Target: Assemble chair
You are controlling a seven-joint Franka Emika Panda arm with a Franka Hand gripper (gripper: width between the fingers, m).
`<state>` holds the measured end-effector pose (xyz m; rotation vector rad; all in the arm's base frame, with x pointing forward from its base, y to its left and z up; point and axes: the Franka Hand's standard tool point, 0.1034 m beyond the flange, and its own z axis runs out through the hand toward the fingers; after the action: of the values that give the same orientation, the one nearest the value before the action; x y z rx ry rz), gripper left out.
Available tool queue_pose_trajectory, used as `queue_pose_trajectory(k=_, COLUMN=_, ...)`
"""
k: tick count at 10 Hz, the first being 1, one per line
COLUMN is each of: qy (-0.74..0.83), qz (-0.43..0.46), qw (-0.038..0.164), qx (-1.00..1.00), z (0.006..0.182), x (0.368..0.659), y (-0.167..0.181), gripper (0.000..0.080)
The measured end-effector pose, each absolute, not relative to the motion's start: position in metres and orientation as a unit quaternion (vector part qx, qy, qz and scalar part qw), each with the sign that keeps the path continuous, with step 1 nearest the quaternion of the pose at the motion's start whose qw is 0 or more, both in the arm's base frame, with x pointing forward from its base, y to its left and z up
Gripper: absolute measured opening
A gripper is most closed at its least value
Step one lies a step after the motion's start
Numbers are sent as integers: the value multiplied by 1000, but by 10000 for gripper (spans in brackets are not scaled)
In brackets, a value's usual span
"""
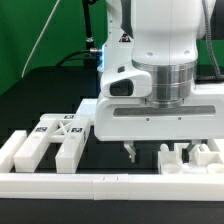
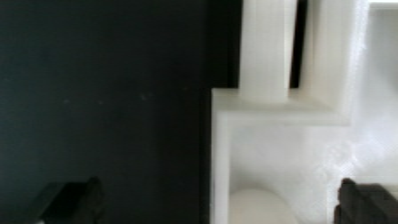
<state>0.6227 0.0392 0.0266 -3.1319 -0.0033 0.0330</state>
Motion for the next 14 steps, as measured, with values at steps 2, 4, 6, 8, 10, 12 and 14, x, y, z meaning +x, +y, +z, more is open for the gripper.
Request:
queue_pose_trajectory(k=2, qy=-2, qz=10, qw=5, qx=-1000, z=27, x=623, y=39, gripper=649)
queue_pose_trajectory(k=4, qy=-11, qz=19, qw=6, qx=-1000, z=45, x=602, y=33, gripper=649)
queue_pose_trajectory(k=6, qy=-8, qz=27, qw=8, qx=-1000, z=60, x=584, y=43, gripper=649)
queue_pose_trajectory(k=8, qy=-9, qz=103, qw=8, qx=-995, z=66, x=577, y=46, gripper=649)
queue_pose_trajectory(k=10, qy=-10, qz=172, qw=8, qx=-985, z=63, x=570, y=47, gripper=649)
queue_pose_trajectory(k=12, qy=-11, qz=250, qw=7, qx=-968, z=63, x=559, y=47, gripper=649)
queue_pose_trajectory(k=14, qy=-12, qz=315, qw=8, qx=-949, z=58, x=523, y=48, gripper=649)
